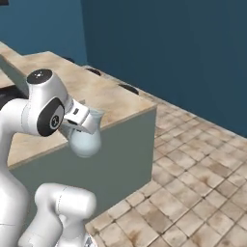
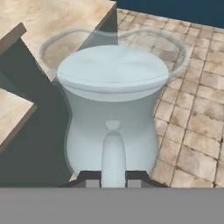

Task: Place the pitcher and cup on the dining counter for serving.

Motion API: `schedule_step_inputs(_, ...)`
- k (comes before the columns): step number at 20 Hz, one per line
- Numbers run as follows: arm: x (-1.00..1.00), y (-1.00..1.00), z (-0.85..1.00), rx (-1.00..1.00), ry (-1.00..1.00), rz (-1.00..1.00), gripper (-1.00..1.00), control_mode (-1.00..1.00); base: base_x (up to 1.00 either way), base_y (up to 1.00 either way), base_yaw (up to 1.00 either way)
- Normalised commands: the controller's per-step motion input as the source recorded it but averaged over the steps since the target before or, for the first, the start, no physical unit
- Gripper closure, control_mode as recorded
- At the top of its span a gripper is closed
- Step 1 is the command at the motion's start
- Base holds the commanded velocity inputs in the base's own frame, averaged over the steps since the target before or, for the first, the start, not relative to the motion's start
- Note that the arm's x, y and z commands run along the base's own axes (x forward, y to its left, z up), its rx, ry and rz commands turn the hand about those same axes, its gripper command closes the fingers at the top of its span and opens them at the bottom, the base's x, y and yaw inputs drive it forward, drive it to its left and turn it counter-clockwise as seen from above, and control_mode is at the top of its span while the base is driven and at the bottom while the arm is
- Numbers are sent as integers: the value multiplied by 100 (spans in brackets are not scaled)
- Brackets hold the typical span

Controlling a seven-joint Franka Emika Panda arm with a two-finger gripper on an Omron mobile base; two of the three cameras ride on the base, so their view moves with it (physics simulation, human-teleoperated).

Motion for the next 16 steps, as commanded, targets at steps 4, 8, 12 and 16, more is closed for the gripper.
schedule_step_inputs(4,0,0,0,0,0,0,100,100,100,-100,38)
schedule_step_inputs(8,0,0,0,0,0,0,100,100,77,-100,42)
schedule_step_inputs(12,0,0,0,0,0,0,100,100,56,-100,46)
schedule_step_inputs(16,0,0,0,0,0,0,100,100,33,-90,61)
